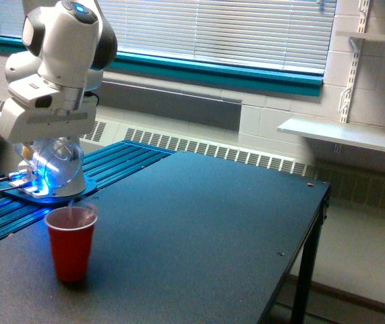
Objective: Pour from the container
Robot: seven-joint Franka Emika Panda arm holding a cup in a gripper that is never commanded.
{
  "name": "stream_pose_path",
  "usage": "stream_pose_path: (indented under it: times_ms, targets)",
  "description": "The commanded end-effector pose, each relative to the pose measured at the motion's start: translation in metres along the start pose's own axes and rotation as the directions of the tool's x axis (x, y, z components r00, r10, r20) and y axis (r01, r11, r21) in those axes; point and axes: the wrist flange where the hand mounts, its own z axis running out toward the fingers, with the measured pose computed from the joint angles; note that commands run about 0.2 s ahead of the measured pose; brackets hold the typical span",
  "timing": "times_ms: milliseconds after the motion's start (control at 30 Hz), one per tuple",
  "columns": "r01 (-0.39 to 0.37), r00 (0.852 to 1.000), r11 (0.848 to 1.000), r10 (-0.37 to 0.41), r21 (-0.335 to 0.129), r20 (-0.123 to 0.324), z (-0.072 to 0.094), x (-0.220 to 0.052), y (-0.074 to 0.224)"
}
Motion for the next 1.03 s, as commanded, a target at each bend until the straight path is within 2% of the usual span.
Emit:
stream_pose_path:
  times_ms: [33, 133, 200, 300, 367, 467, 567, 733, 900, 1033]
  targets:
    - [0.014, 1.0, 1.0, -0.014, 0.007, 0.015, 0.001, -0.002, -0.005]
    - [0.021, 1.0, 1.0, -0.021, 0.007, 0.006, 0.0, -0.002, -0.006]
    - [0.02, 0.999, 1.0, -0.02, -0.018, -0.028, 0.0, -0.002, -0.009]
    - [0.016, 0.998, 1.0, -0.018, -0.025, -0.066, 0.001, -0.004, -0.012]
    - [0.015, 0.997, 0.999, -0.018, -0.04, -0.07, 0.002, -0.006, -0.013]
    - [0.028, 0.996, 0.999, -0.03, -0.028, -0.08, 0.0, -0.008, -0.016]
    - [0.031, 0.995, 0.998, -0.035, -0.046, -0.089, 0.001, -0.011, -0.018]
    - [0.049, 0.99, 0.997, -0.057, -0.065, -0.128, 0.001, -0.014, -0.024]
    - [0.036, 0.989, 0.995, -0.05, -0.096, -0.137, 0.003, -0.017, -0.028]
    - [0.027, 0.99, 0.994, -0.041, -0.102, -0.138, 0.003, -0.017, -0.029]
